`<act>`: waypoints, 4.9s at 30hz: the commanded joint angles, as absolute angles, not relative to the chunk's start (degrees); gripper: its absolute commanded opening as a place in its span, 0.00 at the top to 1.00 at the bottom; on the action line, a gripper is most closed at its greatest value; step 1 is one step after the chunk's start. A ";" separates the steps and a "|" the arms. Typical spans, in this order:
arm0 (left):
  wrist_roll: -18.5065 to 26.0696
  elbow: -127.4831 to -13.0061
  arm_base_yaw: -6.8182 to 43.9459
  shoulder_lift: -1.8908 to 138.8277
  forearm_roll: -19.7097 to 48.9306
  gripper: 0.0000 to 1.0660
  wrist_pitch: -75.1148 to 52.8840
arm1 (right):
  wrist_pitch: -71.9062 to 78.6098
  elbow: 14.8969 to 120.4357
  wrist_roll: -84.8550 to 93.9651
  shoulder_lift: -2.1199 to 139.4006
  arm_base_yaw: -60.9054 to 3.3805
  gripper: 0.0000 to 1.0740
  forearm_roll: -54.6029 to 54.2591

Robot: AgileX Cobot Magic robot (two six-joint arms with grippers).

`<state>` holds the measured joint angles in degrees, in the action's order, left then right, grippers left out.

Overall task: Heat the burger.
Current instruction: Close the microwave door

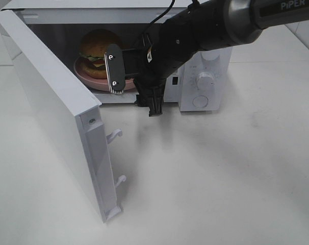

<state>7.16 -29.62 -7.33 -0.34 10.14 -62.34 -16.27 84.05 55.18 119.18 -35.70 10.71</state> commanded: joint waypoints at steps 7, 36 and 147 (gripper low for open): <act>6.99 -29.62 -7.22 -1.20 10.26 0.06 -61.54 | -14.21 76.38 54.32 111.61 -35.29 0.29 11.06; 6.99 -29.62 -7.22 -1.20 10.26 0.06 -61.54 | -13.12 49.16 33.12 86.17 -35.41 0.29 9.74; 6.99 -29.62 -7.22 -1.26 10.31 0.06 -61.54 | -57.12 28.53 -7.16 -1.95 -4.01 0.30 -1.09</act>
<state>7.16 -29.62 -7.33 -0.34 10.14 -62.34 -57.18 28.59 -7.51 -0.17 -4.35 -0.92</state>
